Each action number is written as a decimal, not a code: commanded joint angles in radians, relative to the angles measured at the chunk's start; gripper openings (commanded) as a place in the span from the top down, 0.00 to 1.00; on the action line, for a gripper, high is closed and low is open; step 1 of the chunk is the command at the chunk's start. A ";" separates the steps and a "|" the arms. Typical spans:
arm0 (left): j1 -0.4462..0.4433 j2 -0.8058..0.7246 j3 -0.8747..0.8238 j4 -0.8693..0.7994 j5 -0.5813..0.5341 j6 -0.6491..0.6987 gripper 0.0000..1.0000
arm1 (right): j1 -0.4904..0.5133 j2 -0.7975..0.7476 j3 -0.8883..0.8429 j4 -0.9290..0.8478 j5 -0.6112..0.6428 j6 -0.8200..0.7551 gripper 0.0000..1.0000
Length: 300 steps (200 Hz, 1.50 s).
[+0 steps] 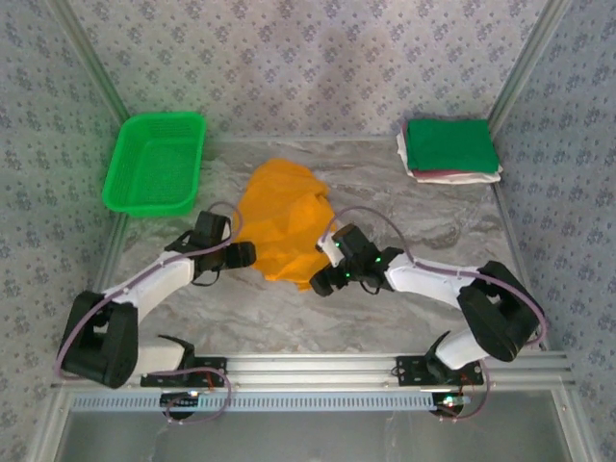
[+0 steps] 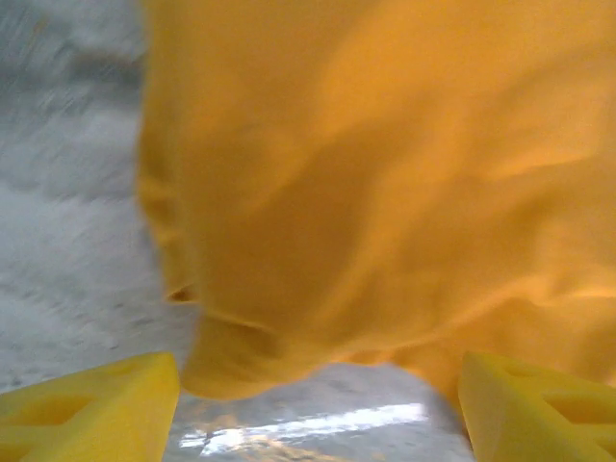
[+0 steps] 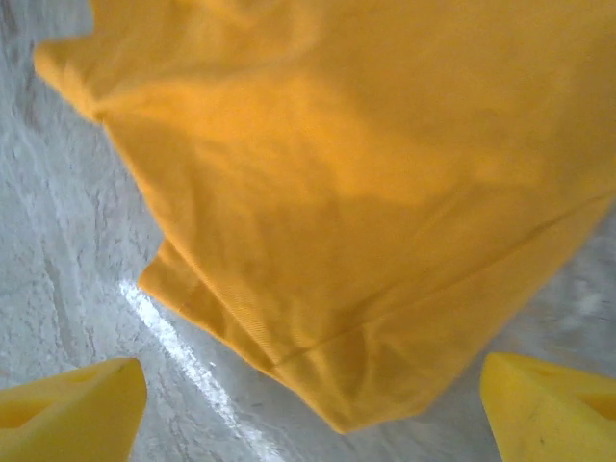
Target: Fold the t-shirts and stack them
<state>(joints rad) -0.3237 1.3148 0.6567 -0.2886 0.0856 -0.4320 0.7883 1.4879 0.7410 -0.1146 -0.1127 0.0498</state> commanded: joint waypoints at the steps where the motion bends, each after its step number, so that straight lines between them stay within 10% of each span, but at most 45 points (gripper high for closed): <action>1: 0.028 0.055 0.044 0.083 0.018 -0.009 0.24 | 0.024 0.070 0.034 -0.009 0.132 -0.030 0.11; 37: 0.041 0.170 0.073 0.163 0.000 0.020 0.35 | 0.045 0.171 0.083 0.017 0.237 -0.033 0.32; 83: 0.045 0.138 0.094 0.176 -0.008 0.021 1.00 | 0.030 0.130 0.141 -0.031 0.249 -0.030 0.88; 146: 0.046 -0.189 0.281 -0.118 -0.153 0.125 1.00 | -0.109 -0.163 0.247 -0.247 0.045 -0.080 0.98; 215: 0.033 -0.322 0.675 -0.370 -0.046 0.229 1.00 | -0.131 -0.453 0.443 -0.444 0.020 -0.083 0.96; 261: -0.017 -0.209 0.923 -0.397 0.023 0.270 1.00 | -0.164 -0.496 0.540 -0.475 0.132 -0.031 1.00; 300: -0.024 0.151 1.121 -0.303 0.164 0.358 1.00 | -0.404 -0.382 0.501 -0.439 0.174 0.139 1.00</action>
<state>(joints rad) -0.3519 1.2293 1.6745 -0.6460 0.1905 -0.1604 0.5251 1.0313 1.2648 -0.5186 -0.0402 0.0463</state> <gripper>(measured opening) 0.047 0.084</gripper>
